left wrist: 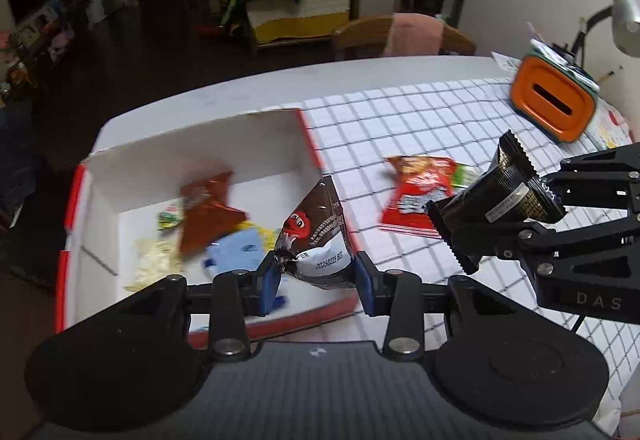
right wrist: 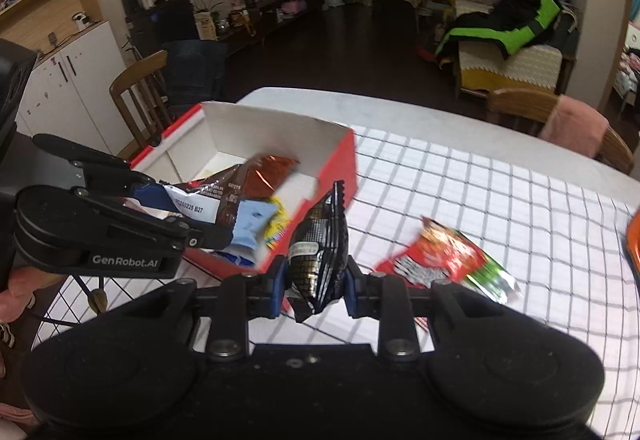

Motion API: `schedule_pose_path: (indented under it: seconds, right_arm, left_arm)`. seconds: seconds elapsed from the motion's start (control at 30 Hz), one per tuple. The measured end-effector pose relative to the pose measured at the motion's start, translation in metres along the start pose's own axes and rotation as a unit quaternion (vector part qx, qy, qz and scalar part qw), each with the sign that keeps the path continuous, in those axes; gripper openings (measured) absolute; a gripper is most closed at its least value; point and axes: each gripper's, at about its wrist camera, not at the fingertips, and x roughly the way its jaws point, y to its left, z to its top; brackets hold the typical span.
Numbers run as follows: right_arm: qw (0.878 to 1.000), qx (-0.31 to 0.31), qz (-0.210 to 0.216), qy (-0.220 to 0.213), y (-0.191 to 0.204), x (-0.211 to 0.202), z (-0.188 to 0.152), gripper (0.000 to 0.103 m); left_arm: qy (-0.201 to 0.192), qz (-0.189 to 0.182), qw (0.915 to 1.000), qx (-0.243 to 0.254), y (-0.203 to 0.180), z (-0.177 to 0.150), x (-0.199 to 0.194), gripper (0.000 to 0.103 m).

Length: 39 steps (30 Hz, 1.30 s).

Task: Organize snacks
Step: 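Carry both held wrappers over the red box, then lower both wrappers into the red box and open both tools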

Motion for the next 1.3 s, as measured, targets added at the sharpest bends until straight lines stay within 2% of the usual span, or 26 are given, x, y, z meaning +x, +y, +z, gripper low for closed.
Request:
schedule_pose_path:
  seconds: [0.3, 0.63, 0.77, 0.97, 1.1, 1.3]
  right_arm:
    - [1.0, -0.003, -0.005, 0.006, 0.034, 0.045, 0.035, 0.027]
    - [0.999, 0.002, -0.015, 0.032, 0.058, 0.108, 0.053, 0.027]
    - [0.998, 0.026, -0.01, 0.048, 0.063, 0.131, 0.054, 0.027]
    - [0.996, 0.042, -0.013, 0.073, 0.073, 0.158, 0.046, 0.027]
    - [0.995, 0.035, -0.021, 0.093, 0.08, 0.166, 0.038, 0.027]
    - [0.994, 0.029, -0.032, 0.1, 0.088, 0.169, 0.033, 0.027]
  left_arm:
    - [0.008, 0.048, 0.9986, -0.02, 0.067, 0.004, 0.011, 0.039]
    - [0.046, 0.087, 0.9943, -0.04, 0.129, -0.003, 0.043, 0.039]
    - [0.064, 0.085, 0.9938, -0.034, 0.14, -0.007, 0.057, 0.039]
    - [0.085, 0.082, 0.993, -0.008, 0.133, -0.013, 0.075, 0.039]
    - [0.101, 0.078, 0.9919, 0.003, 0.133, -0.019, 0.086, 0.039]
    - [0.122, 0.073, 0.9897, 0.012, 0.133, -0.026, 0.097, 0.04]
